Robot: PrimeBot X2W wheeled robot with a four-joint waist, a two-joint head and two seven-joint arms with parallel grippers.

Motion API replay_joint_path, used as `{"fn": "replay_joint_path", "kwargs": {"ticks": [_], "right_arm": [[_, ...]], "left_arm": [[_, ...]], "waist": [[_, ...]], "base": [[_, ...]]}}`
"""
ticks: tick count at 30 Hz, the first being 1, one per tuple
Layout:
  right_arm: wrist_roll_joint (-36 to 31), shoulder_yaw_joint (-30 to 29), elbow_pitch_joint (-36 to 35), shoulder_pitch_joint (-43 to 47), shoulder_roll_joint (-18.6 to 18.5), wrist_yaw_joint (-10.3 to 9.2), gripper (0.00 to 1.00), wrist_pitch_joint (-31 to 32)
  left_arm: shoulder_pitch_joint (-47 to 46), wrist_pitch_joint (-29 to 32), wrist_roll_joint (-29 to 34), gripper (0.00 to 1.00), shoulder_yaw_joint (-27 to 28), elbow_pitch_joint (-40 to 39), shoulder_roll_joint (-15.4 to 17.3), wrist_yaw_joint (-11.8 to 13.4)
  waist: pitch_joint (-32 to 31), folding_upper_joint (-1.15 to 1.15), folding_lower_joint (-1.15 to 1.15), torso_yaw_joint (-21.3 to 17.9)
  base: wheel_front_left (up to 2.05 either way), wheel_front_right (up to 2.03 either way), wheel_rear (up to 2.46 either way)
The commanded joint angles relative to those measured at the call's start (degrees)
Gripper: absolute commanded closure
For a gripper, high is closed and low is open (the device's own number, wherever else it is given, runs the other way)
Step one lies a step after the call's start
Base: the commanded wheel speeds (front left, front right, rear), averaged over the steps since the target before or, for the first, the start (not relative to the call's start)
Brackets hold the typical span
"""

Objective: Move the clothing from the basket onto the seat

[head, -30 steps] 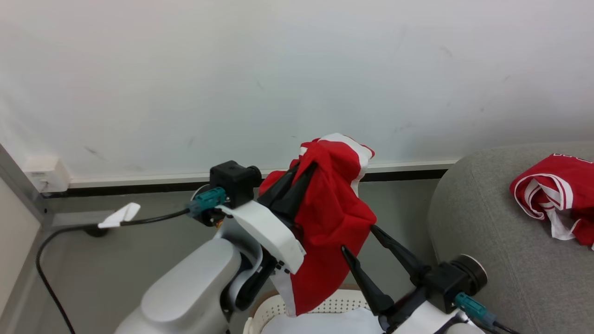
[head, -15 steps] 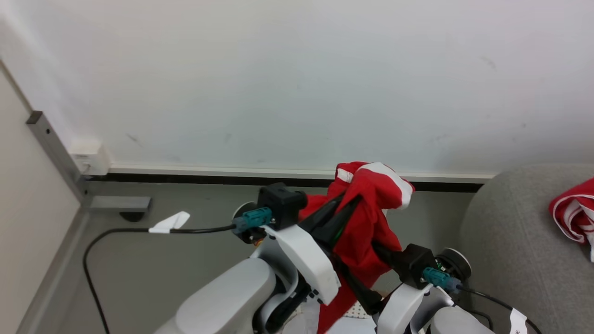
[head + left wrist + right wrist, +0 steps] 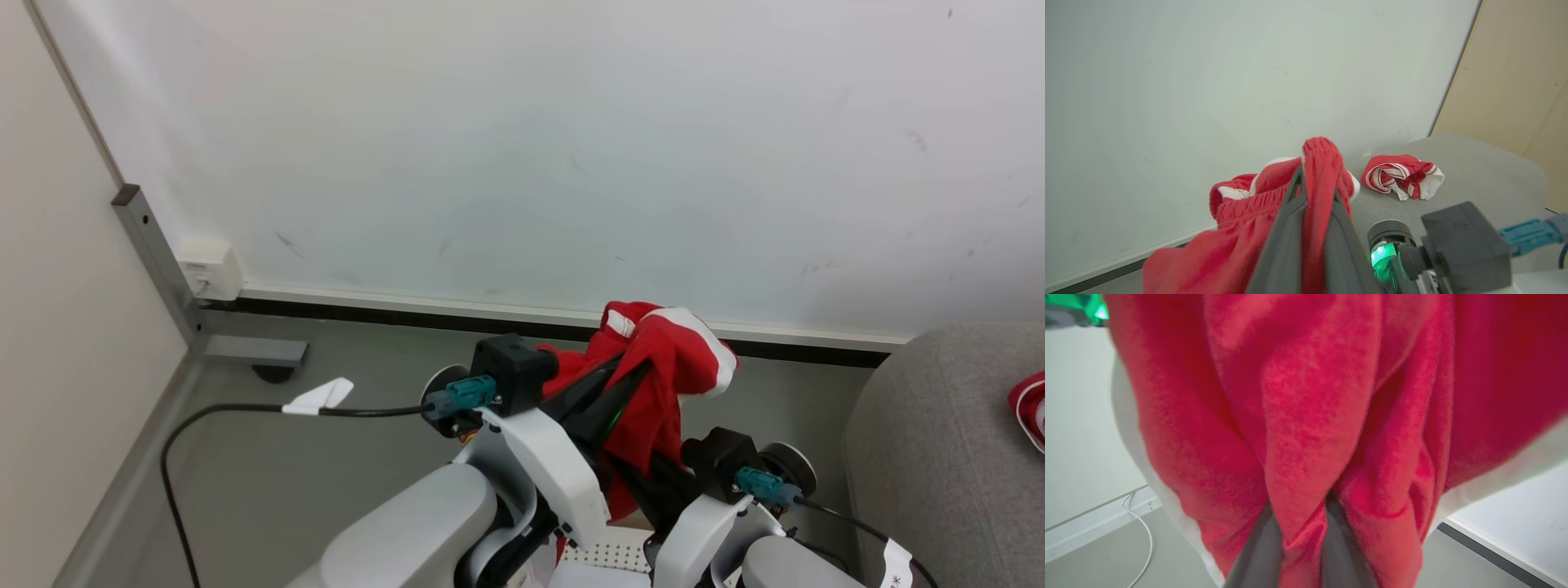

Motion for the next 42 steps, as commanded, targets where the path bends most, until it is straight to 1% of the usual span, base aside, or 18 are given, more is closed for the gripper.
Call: {"fn": "replay_joint_path", "kwargs": {"ticks": [1,21,24,29,30,31,32,33,38,42], "right_arm": [[0.7,0.4,0.4,-1.0,-0.1,-0.15,1.0,-0.7],[3.5,2.5,2.2,-2.6,-0.1,-0.15,1.0,-2.5],[3.4,1.4,1.1,-2.6,-0.5,-0.15,1.0,-2.6],[2.5,-2.3,-1.9,-0.2,-1.6,-0.15,1.0,-2.6],[2.2,-3.1,-2.6,0.3,-1.8,-0.15,1.0,-2.6],[2.0,-3.8,-3.2,0.7,-2.1,-0.15,1.0,-2.6],[1.6,-4.7,-3.9,1.0,-2.4,-0.15,1.0,-2.6],[1.2,-5.6,-4.5,1.4,-2.8,-0.15,1.0,-2.6],[-0.7,-10.1,-7.1,3.3,-4.4,-0.15,1.0,-2.6],[-1.9,-14.2,-8.5,4.5,-5.4,-0.14,1.0,-2.5]], "left_arm": [[0.6,-0.2,0.2,1.0,0.2,0.2,0.3,0.2],[0.6,-0.7,-0.5,1.0,0.4,0.4,1.0,1.0],[1.0,-1.0,-0.7,1.0,0.4,0.6,1.2,1.1],[1.5,-1.5,-0.7,1.0,0.4,1.0,1.5,1.4],[1.6,-1.7,-0.7,0.9,0.4,1.0,1.6,1.5],[1.7,-1.7,-0.7,0.62,0.5,1.0,1.6,1.6],[1.7,-1.8,-0.7,0.19,0.5,0.8,1.6,1.6],[1.7,-2.0,-0.8,0.0,0.5,0.6,1.6,1.6],[2.1,-2.6,-0.3,0.0,0.3,-0.7,1.9,1.8],[2.6,-3.7,0.5,0.0,0.0,-2.3,2.1,1.2]], "waist": [[0.1,0.0,0.0,0.0],[0.5,0.0,0.0,-1.8],[0.5,0.0,0.0,-2.1],[0.7,0.0,0.0,-2.9],[0.8,0.0,0.0,-3.2],[0.9,0.0,0.0,-3.5],[0.9,0.0,0.0,-3.9],[1.0,0.0,0.0,-4.4],[1.4,0.0,0.0,-7.5],[2.0,0.0,0.0,-10.4]], "base": [[0.0,0.0,0.0],[0.0,0.0,0.0],[0.0,0.0,0.0],[0.0,0.0,0.0],[0.0,0.0,0.0],[0.0,0.0,0.0],[0.0,0.0,0.0],[0.0,0.0,0.0],[0.0,0.0,0.0],[0.0,0.0,0.0]]}}
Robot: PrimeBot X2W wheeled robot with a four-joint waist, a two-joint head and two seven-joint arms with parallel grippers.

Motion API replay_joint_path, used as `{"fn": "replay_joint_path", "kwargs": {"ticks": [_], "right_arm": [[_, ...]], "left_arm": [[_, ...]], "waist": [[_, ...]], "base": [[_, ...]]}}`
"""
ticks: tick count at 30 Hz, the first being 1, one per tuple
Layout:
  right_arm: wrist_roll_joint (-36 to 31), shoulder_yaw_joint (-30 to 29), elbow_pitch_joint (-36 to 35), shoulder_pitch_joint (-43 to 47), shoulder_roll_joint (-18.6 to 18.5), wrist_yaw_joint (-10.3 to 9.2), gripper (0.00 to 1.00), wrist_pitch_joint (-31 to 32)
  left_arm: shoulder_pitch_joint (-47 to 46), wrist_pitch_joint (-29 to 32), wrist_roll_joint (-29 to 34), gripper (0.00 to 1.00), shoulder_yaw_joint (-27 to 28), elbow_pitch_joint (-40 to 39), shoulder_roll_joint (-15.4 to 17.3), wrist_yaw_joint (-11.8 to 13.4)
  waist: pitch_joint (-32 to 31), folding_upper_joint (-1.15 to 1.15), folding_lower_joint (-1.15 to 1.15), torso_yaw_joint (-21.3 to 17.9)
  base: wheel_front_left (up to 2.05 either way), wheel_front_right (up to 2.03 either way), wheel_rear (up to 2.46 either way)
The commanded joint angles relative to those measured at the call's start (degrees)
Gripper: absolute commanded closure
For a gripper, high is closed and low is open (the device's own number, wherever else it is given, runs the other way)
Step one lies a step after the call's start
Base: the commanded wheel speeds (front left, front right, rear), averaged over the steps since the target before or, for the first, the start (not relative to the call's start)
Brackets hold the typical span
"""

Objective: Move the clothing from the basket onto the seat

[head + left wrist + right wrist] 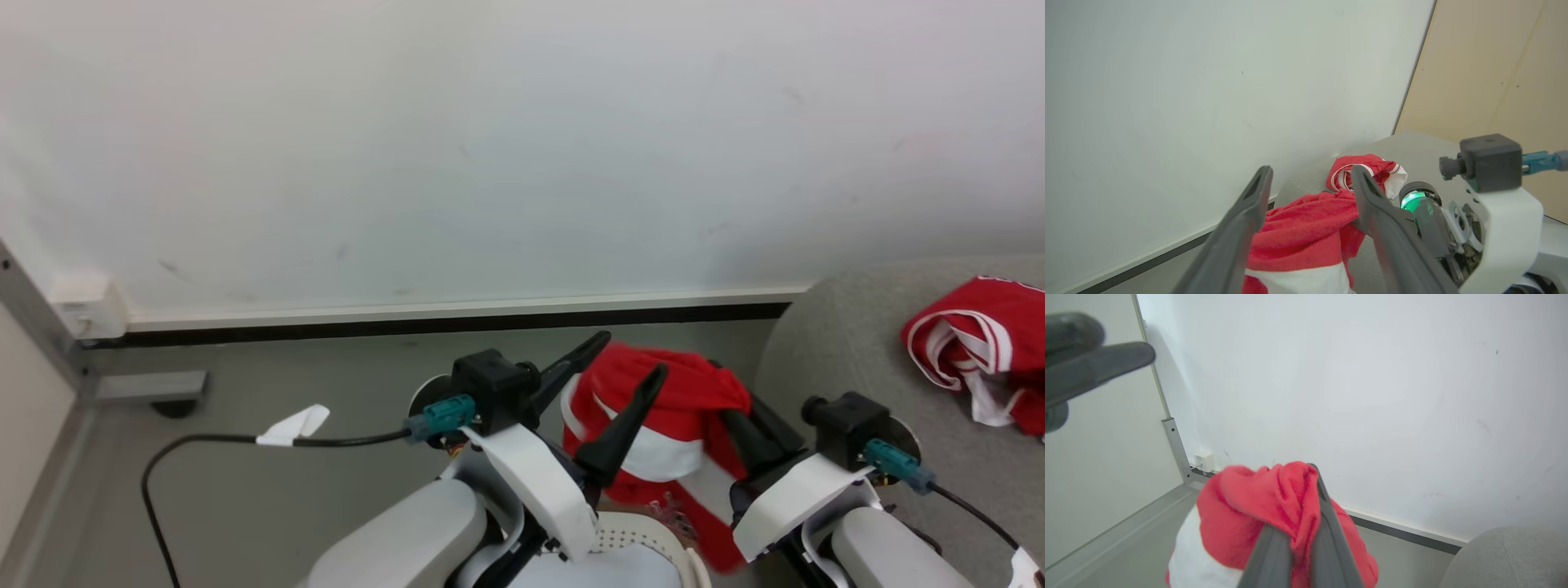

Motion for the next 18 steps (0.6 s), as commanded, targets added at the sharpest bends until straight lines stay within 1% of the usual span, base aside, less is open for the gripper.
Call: {"fn": "replay_joint_path", "kwargs": {"ticks": [1,6,11,18], "right_arm": [[-0.5,-1.0,-0.5,0.8,-0.4,-0.15,1.0,-0.3],[-2.6,-6.5,-2.7,2.3,-1.5,-0.14,1.0,-0.3],[-4.5,-11.2,-5.9,4.1,-2.1,-0.15,1.0,-0.2],[-5.3,-14.4,-11.3,6.8,-2.8,-0.15,1.0,0.7]], "left_arm": [[1.1,-0.4,0.7,0.0,-0.2,-0.4,0.3,-0.2],[1.7,-1.5,2.1,0.0,-0.9,-2.0,0.8,-0.9],[2.5,-2.2,3.7,0.0,-1.1,-2.7,1.9,-1.1],[3.7,-2.9,6.2,0.0,-0.2,-3.1,2.7,-0.6]], "waist": [[0.6,0.0,0.0,-1.9],[1.5,0.0,0.0,-6.4],[2.4,0.0,0.0,-11.7],[3.6,0.0,0.0,-19.4]], "base": [[0.0,0.0,0.0],[0.0,0.0,0.0],[0.0,0.0,0.0],[0.0,0.0,0.0]]}}
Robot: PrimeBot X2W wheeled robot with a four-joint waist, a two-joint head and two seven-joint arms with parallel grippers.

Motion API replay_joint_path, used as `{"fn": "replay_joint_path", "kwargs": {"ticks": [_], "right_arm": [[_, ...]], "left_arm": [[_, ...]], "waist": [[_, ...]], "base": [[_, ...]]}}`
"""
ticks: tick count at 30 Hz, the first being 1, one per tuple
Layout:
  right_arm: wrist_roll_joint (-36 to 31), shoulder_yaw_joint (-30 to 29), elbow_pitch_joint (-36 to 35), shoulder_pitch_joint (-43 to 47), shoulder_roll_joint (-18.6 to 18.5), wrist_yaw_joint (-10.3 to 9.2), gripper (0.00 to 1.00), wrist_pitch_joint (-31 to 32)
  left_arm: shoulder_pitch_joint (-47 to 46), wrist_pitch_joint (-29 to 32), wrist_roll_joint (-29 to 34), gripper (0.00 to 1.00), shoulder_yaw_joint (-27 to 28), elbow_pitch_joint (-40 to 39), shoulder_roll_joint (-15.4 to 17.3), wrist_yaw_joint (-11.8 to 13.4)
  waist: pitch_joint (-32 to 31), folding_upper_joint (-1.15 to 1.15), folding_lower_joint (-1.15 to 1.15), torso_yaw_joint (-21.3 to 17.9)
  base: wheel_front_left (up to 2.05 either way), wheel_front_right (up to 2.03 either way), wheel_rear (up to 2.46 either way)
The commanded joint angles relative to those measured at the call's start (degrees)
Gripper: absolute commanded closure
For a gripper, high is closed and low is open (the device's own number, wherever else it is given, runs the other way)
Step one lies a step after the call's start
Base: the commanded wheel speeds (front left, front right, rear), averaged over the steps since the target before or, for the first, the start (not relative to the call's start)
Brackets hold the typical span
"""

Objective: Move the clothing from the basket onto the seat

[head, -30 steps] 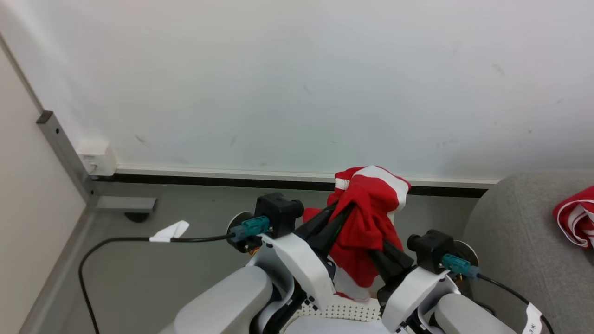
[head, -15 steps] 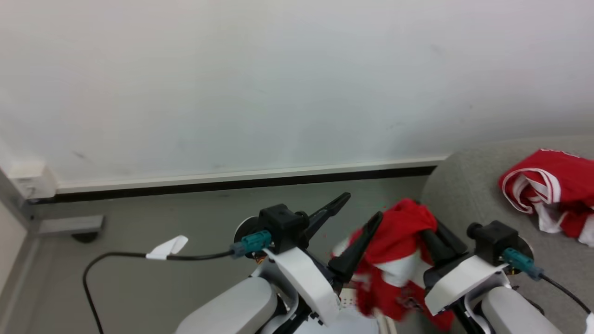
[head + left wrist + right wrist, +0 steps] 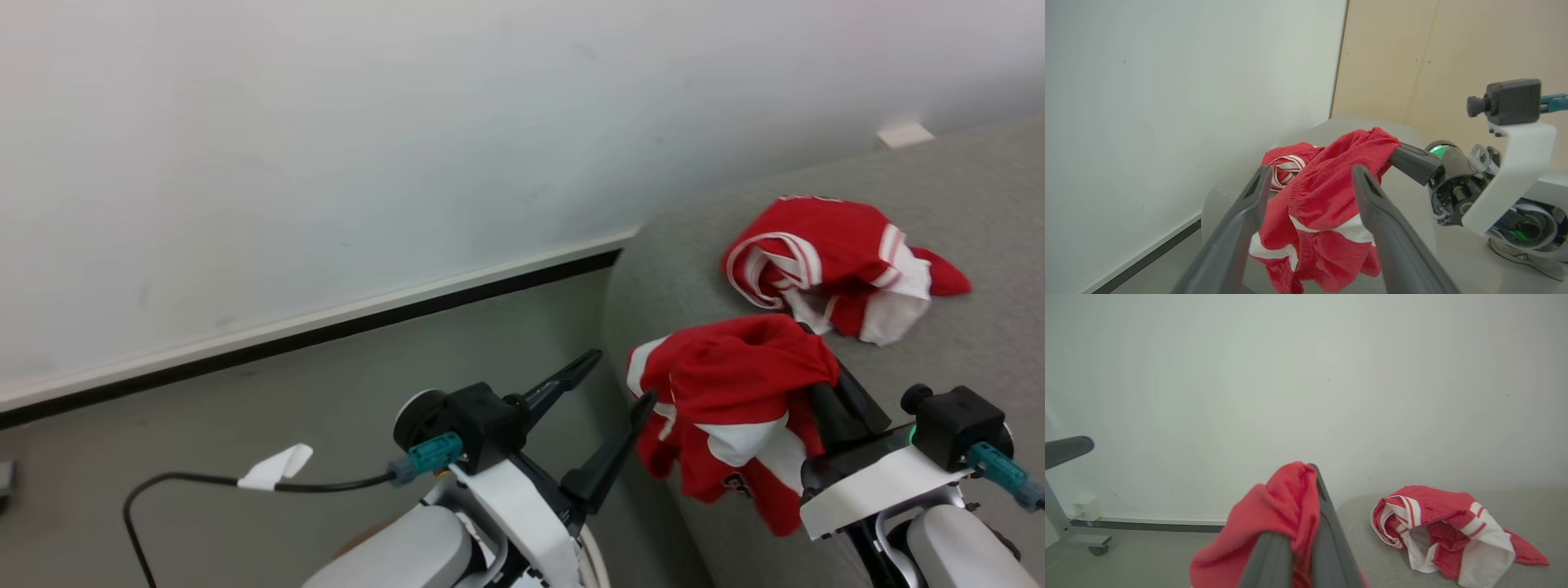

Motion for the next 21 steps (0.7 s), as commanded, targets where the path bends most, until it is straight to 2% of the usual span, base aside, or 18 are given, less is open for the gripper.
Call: {"fn": "replay_joint_path", "kwargs": {"ticks": [1,6,10,16,21], "right_arm": [[-0.7,-0.6,-1.1,1.1,-0.6,-0.15,1.0,0.2],[-0.7,-2.9,-5.6,3.8,0.6,-0.14,1.0,1.3],[-0.7,-4.4,-8.5,6.1,1.6,-0.15,1.0,1.7],[-1.4,-6.4,-11.1,8.1,2.5,-0.14,1.0,2.2],[-1.8,-7.6,-12.1,6.4,1.9,-0.14,1.0,2.9]], "left_arm": [[0.9,-0.3,1.4,0.0,0.4,-0.2,0.4,0.1],[2.1,-0.3,2.2,0.0,1.6,-0.6,1.0,-0.3],[2.8,-0.4,2.9,0.0,2.4,-0.6,0.9,-1.0],[3.4,-0.4,4.2,0.0,3.5,-0.5,0.2,-1.8],[3.0,-0.4,4.8,0.0,4.1,-0.1,-0.1,-2.7]], "waist": [[1.1,0.0,0.0,-4.0],[2.5,0.0,0.0,-8.2],[3.4,0.0,0.0,-10.0],[4.1,0.0,0.0,-10.8],[4.7,0.0,0.0,-10.3]], "base": [[0.0,0.0,0.0],[0.0,0.0,0.0],[0.0,0.0,0.0],[0.0,0.0,0.0],[0.0,0.0,0.0]]}}
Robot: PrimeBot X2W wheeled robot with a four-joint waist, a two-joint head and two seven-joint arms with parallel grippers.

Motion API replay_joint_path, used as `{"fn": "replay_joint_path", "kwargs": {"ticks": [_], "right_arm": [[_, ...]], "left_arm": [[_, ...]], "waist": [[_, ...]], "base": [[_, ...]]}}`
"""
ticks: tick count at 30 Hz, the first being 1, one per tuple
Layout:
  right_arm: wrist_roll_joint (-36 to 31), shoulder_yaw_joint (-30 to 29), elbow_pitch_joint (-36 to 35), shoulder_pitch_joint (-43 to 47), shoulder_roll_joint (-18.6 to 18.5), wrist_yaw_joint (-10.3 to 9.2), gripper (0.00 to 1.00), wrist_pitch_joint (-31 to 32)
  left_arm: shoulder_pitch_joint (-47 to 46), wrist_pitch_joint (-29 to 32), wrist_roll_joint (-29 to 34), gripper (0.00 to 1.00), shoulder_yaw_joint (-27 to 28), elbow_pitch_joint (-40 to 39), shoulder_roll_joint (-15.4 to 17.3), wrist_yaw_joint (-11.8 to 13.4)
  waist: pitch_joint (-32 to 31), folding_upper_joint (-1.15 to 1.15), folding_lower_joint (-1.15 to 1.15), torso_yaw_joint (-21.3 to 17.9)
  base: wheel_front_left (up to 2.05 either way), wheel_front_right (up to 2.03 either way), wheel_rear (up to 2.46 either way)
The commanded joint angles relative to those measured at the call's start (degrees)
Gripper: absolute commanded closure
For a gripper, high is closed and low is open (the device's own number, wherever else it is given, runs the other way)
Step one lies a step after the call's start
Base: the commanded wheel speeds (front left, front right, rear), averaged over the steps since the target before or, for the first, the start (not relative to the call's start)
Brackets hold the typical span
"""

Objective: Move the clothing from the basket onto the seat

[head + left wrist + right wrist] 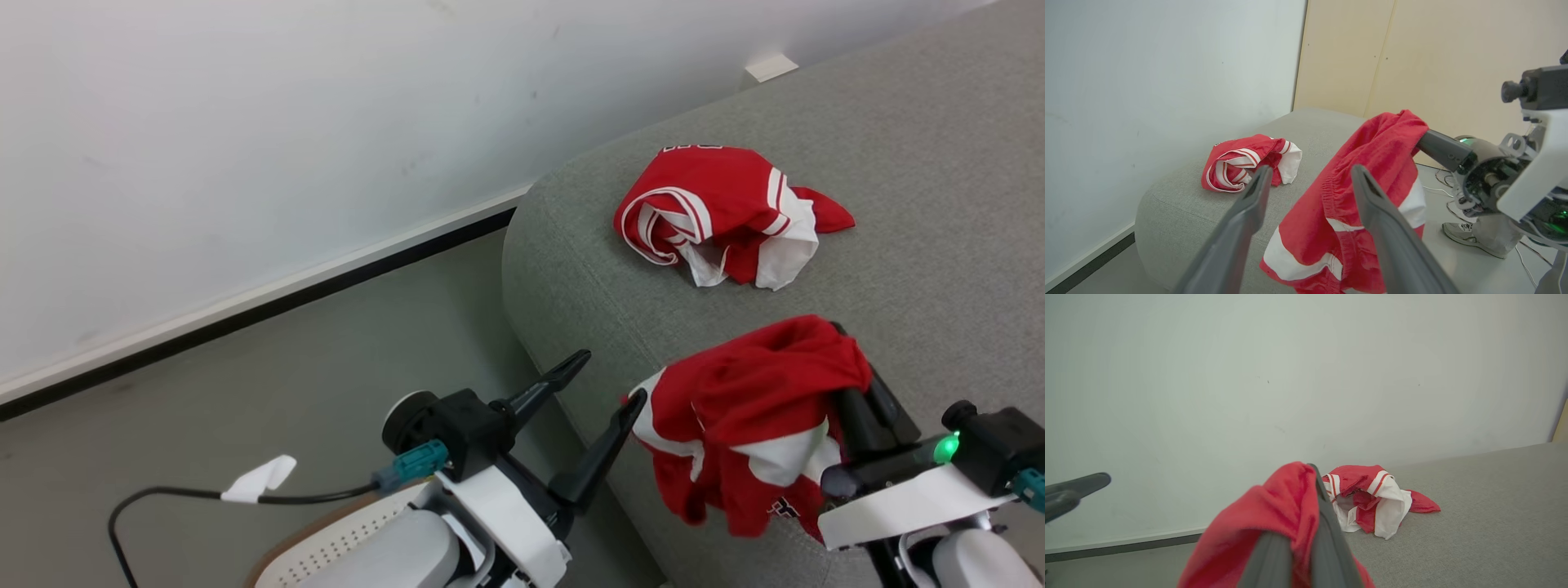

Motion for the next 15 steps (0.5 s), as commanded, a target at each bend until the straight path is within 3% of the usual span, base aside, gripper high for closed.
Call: {"fn": "replay_joint_path", "kwargs": {"ticks": [1,5,9,15], "right_arm": [[-0.1,-0.5,-0.4,-1.8,-0.8,-0.13,1.0,0.2],[1.7,-1.3,-0.4,-6.2,-2.2,-0.13,1.0,1.8],[6.0,-5.2,-0.1,-12.7,-5.1,-0.14,1.0,3.8],[6.5,-13.2,1.8,-21.1,-10.4,-0.13,1.0,6.4]], "left_arm": [[0.0,0.0,1.0,0.0,0.3,0.2,0.1,-0.4],[-0.9,0.4,1.1,0.0,0.2,-0.1,0.8,-0.6],[-2.1,1.8,1.7,0.0,0.0,-1.8,2.1,-0.8],[-3.5,3.7,2.3,0.0,0.6,-5.2,5.2,-0.6]], "waist": [[0.5,0.0,0.0,0.4],[2.7,0.0,0.0,1.9],[6.6,0.0,0.0,4.2],[12.5,0.0,0.0,7.0]], "base": [[0.0,0.0,0.0],[0.0,0.0,0.0],[0.0,0.0,0.0],[0.0,0.0,0.0]]}}
